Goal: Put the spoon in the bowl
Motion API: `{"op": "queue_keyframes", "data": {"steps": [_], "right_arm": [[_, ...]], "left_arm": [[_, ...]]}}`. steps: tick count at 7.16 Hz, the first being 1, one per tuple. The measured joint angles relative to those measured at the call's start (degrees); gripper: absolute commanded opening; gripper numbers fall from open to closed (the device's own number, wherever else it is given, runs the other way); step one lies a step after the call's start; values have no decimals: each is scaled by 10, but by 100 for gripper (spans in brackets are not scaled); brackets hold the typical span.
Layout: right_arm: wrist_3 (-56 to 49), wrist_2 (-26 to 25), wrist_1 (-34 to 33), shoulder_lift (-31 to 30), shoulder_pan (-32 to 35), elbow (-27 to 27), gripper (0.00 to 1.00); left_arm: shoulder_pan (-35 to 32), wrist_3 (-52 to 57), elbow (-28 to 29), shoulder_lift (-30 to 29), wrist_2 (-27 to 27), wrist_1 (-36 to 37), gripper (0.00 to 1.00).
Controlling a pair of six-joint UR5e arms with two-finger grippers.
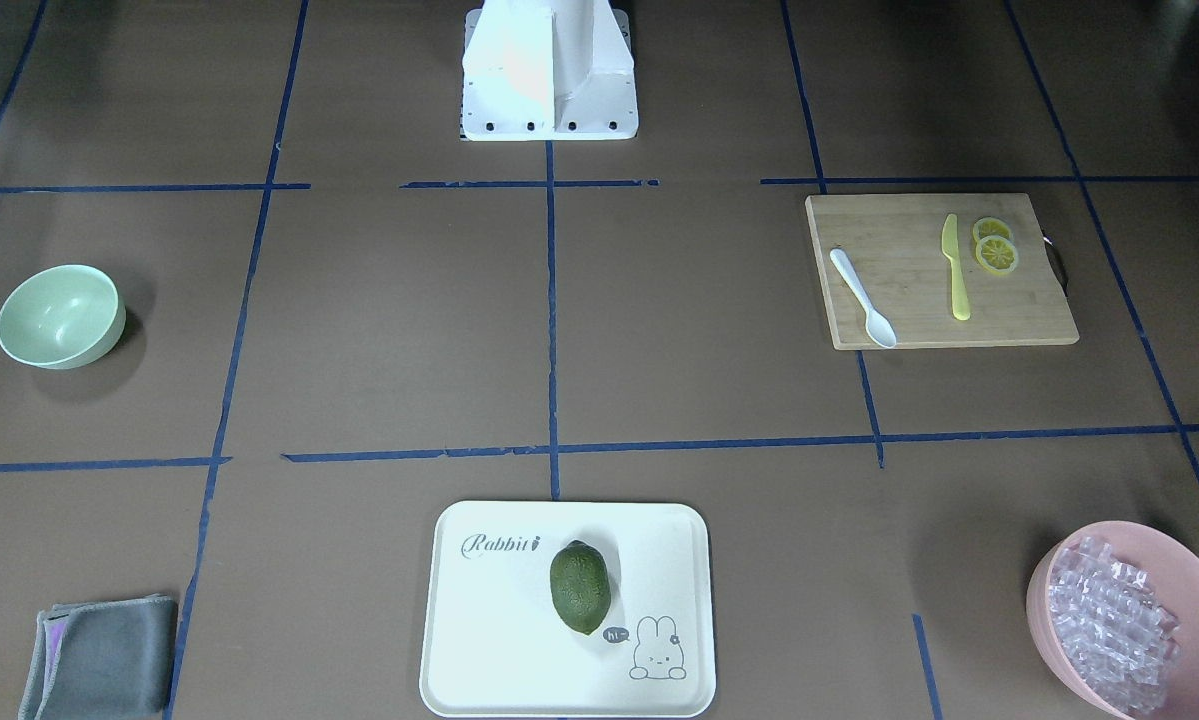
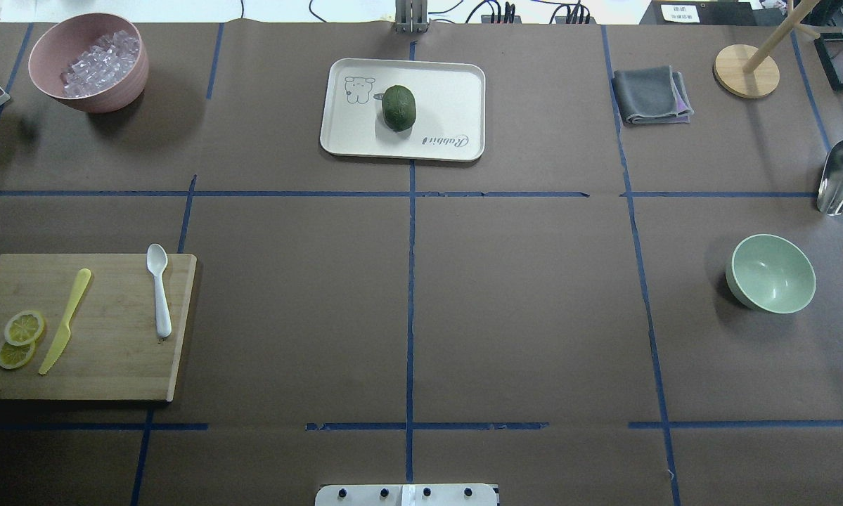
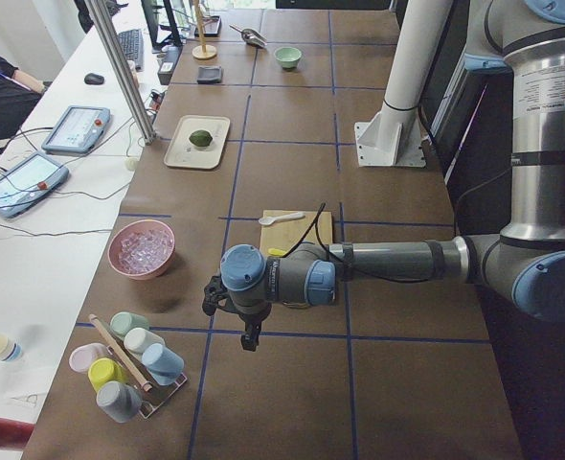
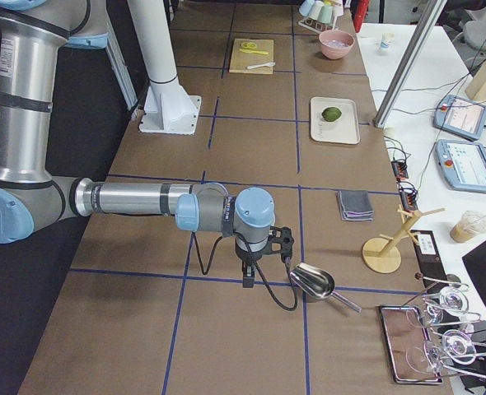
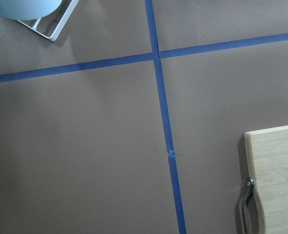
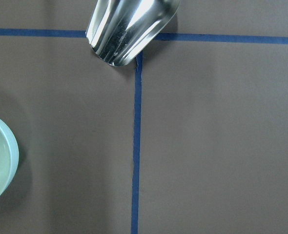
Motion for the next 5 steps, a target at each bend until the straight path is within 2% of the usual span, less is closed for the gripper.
{"op": "queue_keyframes", "data": {"steps": [5], "right_arm": [[-11, 10, 1, 0, 0, 6, 100]], "left_arm": [[3, -1, -10, -1, 7, 2, 100]]}}
